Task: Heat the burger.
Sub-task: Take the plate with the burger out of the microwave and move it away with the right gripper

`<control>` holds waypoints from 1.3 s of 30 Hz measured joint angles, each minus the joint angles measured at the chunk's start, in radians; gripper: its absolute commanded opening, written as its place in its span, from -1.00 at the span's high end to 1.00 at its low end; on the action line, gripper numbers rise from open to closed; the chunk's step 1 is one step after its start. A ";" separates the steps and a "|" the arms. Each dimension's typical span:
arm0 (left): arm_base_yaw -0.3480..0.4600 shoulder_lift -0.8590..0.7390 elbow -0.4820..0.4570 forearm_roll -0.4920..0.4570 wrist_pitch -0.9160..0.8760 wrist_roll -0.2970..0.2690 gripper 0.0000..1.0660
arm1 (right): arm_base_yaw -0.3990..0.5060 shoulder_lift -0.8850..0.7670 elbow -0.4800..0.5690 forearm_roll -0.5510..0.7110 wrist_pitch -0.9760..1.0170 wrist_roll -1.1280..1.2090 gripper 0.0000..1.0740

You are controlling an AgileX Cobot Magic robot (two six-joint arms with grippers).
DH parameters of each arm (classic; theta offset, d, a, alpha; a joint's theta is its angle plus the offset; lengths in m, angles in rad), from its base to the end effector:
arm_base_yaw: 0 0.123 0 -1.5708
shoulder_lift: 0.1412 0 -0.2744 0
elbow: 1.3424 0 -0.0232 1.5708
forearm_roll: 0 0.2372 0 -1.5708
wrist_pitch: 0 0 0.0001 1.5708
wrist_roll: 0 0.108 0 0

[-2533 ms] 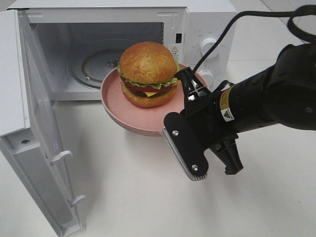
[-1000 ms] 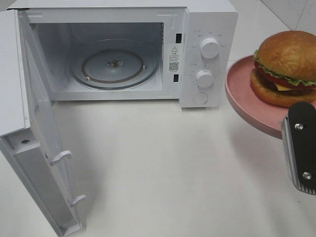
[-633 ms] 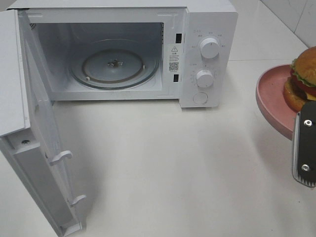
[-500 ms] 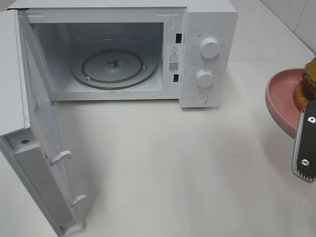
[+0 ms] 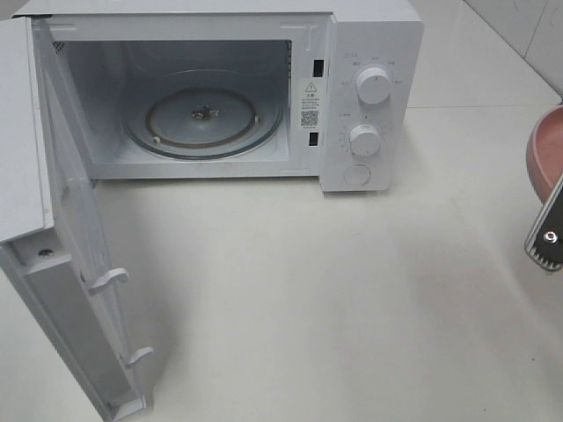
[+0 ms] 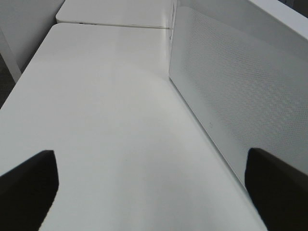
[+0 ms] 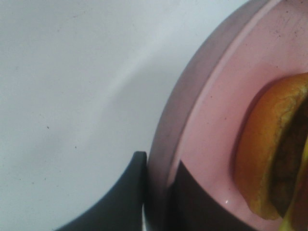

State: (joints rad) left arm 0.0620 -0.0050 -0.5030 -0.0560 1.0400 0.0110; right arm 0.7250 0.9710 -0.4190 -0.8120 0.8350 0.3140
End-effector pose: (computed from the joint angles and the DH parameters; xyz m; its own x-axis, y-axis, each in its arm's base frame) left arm 0.0092 -0.0047 0.2660 -0.4285 -0.0440 -0.9025 -0.0258 0.9990 -0.0364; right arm 0.1441 0.0500 0.2017 -0.5280 -0.8028 -0.2769 -0.5642 0.5754 -0.5921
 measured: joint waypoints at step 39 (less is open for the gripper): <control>0.000 0.000 0.000 0.000 0.000 0.000 -0.83 | 0.000 0.519 -0.140 0.042 0.144 0.557 1.00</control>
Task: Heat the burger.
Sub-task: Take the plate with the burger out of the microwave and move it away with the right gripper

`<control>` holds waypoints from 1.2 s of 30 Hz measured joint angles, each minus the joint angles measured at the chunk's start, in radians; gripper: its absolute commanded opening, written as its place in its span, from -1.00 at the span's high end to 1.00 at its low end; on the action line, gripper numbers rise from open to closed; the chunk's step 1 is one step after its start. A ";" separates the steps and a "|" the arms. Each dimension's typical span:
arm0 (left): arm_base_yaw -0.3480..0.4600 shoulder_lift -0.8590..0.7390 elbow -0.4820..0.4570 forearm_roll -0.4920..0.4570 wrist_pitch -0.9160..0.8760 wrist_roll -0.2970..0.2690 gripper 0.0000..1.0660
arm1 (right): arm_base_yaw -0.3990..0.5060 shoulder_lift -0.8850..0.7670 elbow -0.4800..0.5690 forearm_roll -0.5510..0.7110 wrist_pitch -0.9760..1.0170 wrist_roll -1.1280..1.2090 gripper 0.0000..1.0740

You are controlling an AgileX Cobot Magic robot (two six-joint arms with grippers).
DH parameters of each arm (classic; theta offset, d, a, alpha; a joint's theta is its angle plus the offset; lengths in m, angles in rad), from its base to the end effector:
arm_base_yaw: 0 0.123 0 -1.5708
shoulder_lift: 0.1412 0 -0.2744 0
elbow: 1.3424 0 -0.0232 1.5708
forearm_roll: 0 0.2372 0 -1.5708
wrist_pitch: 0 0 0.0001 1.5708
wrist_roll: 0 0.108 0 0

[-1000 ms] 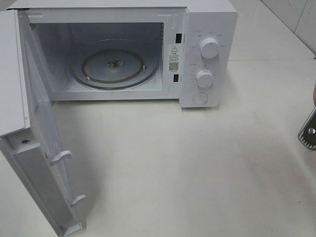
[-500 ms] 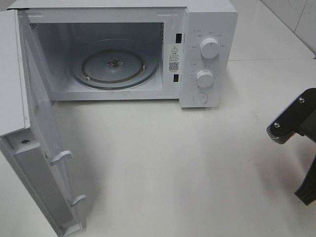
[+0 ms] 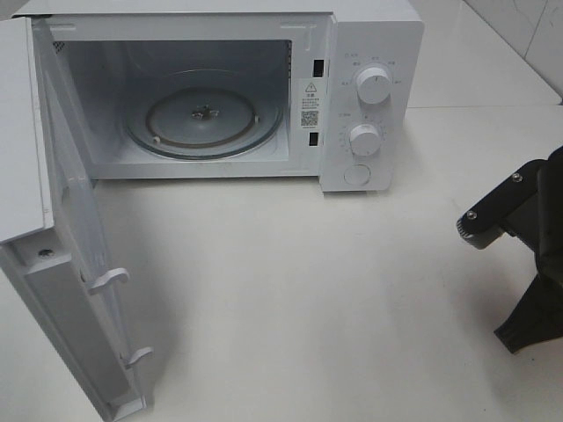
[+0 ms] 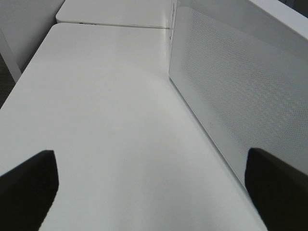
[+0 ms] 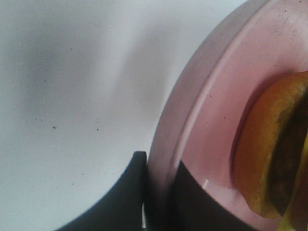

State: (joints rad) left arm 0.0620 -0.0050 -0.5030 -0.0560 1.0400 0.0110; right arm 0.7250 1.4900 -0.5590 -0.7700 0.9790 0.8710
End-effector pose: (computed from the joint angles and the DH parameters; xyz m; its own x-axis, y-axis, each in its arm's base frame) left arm 0.0092 -0.0047 0.2660 -0.4285 -0.0440 -0.9025 -0.0258 0.9990 -0.0364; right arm 0.1787 0.0749 0.1473 -0.9063 -0.4034 -0.1260 -0.2672 0.7779 -0.5687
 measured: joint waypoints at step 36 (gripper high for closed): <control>0.000 0.000 0.000 0.000 0.000 0.000 -0.83 | -0.150 0.321 -0.004 -0.052 -0.262 0.154 0.99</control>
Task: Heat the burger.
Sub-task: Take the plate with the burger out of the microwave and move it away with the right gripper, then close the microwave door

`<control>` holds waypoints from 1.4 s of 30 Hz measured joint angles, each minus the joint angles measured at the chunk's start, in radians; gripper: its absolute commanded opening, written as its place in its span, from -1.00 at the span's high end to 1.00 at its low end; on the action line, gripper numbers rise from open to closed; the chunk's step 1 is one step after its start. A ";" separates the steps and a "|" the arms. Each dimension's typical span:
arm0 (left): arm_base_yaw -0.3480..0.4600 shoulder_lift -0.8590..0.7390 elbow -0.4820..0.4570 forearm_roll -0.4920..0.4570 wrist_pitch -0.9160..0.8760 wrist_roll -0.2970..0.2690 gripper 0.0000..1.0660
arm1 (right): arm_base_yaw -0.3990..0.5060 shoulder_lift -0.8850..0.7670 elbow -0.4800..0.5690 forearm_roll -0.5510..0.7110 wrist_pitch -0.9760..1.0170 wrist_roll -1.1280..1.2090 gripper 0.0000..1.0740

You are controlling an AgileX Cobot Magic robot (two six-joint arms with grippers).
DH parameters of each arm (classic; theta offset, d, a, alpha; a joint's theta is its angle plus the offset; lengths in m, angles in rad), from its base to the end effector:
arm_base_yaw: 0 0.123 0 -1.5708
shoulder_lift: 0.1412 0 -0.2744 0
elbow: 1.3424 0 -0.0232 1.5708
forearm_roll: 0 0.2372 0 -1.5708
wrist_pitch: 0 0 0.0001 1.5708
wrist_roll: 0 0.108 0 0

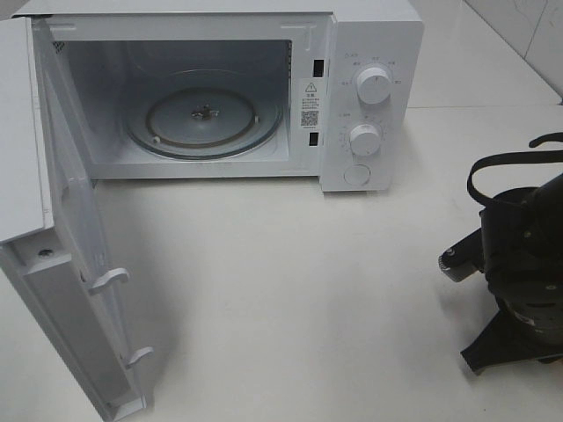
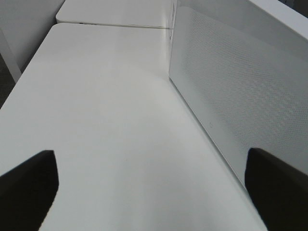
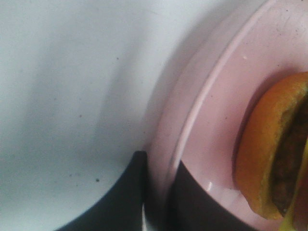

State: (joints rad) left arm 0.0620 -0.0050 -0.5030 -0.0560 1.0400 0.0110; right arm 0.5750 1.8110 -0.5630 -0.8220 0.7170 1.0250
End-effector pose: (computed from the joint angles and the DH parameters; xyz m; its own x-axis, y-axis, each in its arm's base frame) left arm 0.0092 -0.0047 0.2660 -0.4285 -0.0440 -0.9025 -0.0258 0.9990 -0.0364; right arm 0.2012 0.0684 0.0755 -0.9615 -0.2713 -0.0429 -0.2161 0.8434 -0.4919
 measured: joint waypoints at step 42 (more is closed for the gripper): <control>0.000 0.000 0.000 0.000 0.000 0.000 -0.83 | -0.001 -0.788 0.001 0.570 0.042 -0.667 -0.32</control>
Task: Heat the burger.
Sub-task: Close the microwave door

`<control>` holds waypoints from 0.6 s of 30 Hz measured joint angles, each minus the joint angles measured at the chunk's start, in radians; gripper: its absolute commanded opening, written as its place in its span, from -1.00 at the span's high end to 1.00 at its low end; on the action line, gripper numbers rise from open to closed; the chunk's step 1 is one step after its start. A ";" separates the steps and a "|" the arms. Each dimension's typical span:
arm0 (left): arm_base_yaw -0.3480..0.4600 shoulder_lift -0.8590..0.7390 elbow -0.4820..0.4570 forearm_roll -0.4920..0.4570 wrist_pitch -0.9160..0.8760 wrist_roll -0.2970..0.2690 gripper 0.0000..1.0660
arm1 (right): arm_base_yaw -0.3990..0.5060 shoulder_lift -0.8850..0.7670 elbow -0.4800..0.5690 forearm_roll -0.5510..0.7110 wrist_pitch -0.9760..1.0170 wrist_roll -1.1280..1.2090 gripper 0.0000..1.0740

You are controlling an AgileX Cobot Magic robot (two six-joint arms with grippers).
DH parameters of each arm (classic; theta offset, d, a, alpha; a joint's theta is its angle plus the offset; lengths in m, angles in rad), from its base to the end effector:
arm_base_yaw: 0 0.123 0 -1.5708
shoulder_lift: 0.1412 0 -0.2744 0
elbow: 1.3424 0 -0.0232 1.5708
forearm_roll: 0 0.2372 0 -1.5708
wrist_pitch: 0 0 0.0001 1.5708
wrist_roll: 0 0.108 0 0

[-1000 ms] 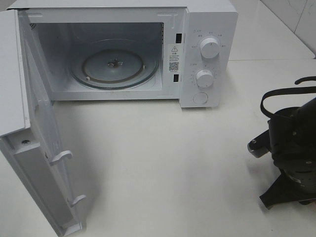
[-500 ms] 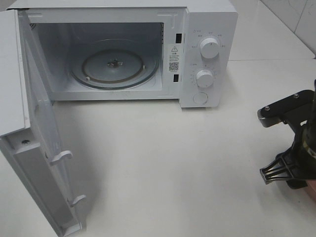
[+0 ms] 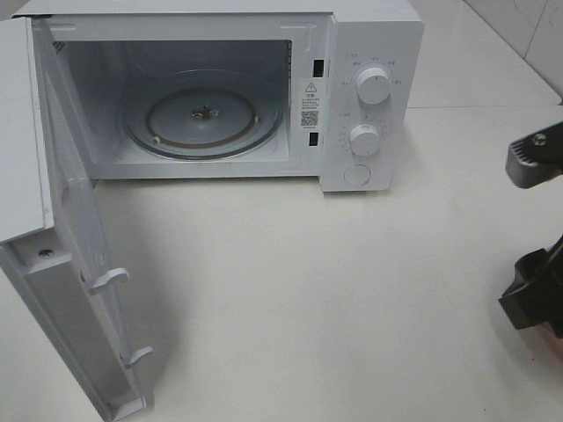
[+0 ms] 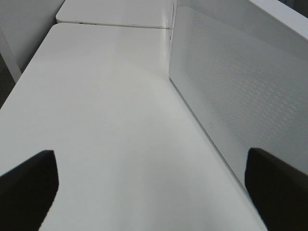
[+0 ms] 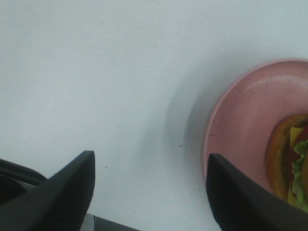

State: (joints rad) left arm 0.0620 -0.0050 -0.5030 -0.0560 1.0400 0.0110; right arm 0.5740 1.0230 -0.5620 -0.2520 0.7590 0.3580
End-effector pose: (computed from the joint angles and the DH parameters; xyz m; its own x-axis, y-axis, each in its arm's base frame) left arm 0.0092 -0.0047 0.2660 -0.4285 -0.0440 -0.9025 -0.0258 0.9990 -0.0364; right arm 0.1506 0.0753 0.2144 -0.8247 -0.3310 -0.4586 -0.3345 0.9393 -0.0763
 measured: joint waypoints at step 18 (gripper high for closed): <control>0.000 0.000 0.000 0.000 0.000 0.000 -0.83 | 0.000 -0.467 0.000 0.077 0.324 -0.101 -0.42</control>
State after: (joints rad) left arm 0.0620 -0.0050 -0.5030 -0.0560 1.0400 0.0110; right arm 0.5740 0.5560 -0.5620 -0.1750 1.0830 0.2570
